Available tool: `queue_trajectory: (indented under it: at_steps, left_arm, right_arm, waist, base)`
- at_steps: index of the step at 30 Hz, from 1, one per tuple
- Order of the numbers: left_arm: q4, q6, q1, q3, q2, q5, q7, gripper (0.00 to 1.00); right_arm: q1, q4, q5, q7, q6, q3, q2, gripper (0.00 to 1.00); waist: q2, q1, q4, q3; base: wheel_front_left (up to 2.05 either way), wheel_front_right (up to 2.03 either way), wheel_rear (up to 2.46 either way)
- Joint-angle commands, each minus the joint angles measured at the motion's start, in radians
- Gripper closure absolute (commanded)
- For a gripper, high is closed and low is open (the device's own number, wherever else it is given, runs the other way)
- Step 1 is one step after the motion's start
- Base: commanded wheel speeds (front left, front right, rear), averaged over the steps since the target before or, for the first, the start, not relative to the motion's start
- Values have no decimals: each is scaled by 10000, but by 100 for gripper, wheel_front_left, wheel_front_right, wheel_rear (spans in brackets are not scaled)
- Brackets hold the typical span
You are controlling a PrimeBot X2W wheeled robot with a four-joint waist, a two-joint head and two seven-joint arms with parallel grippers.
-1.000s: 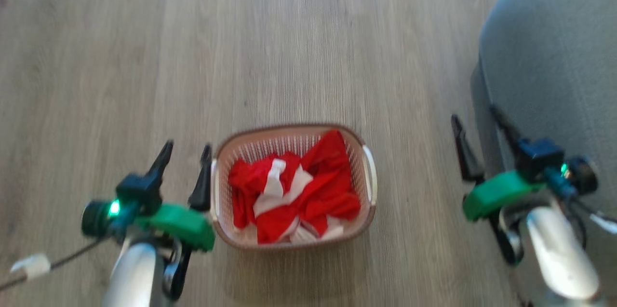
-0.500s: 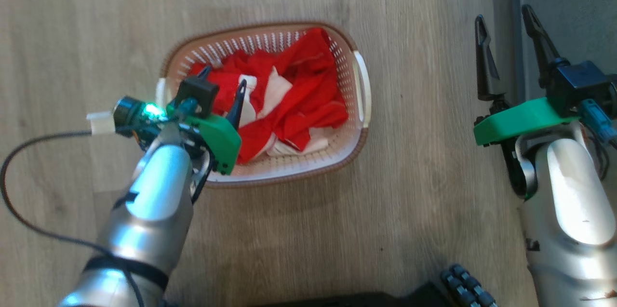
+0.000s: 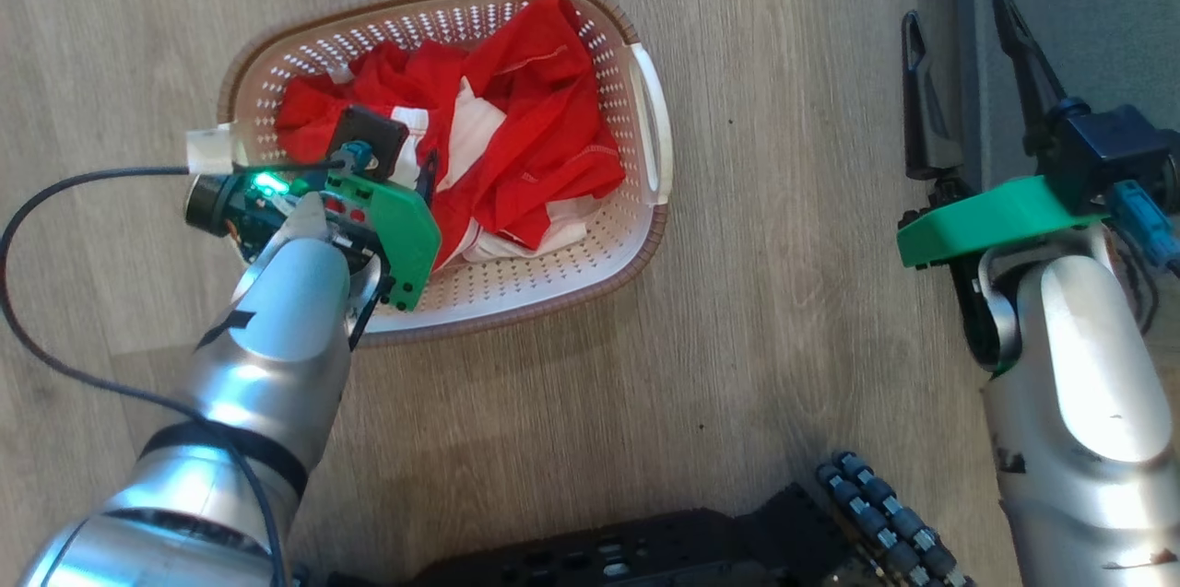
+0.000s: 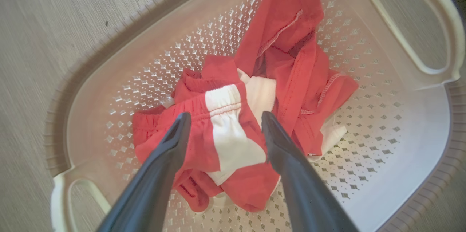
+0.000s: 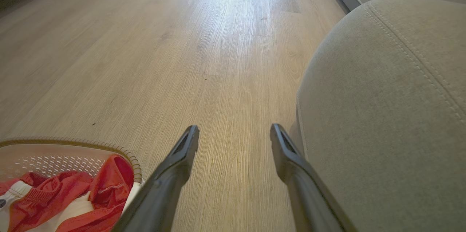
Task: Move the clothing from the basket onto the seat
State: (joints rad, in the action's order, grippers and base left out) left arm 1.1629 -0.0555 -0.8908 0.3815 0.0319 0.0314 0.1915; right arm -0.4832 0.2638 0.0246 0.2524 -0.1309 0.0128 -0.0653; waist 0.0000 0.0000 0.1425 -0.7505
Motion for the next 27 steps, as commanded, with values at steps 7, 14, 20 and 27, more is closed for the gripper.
queue_trajectory:
  at_steps: [7,14,20,27]
  left_arm:
    - [538,71,-423,54,188,145,102,0]
    - [928,147,-758,208,206,152,54,0]
    - [1103,191,-843,397,246,114,-9,94]
    - [1111,-34,-563,259,232,523,415,100]
  right_arm:
    - [-53,-359,113,93,2,-301,142,0]
    - [-152,-443,190,93,2,-349,147,0]
    - [-91,-451,199,93,2,-312,148,0]
    - [113,-305,223,93,2,-69,149,0]
  waist:
    - [0,0,98,-324]
    - [0,0,232,-749]
    - [0,0,341,-827]
    - [0,0,113,-128]
  base:
    - [0,0,0]
    - [0,0,0]
    - [0,0,0]
    - [0,0,0]
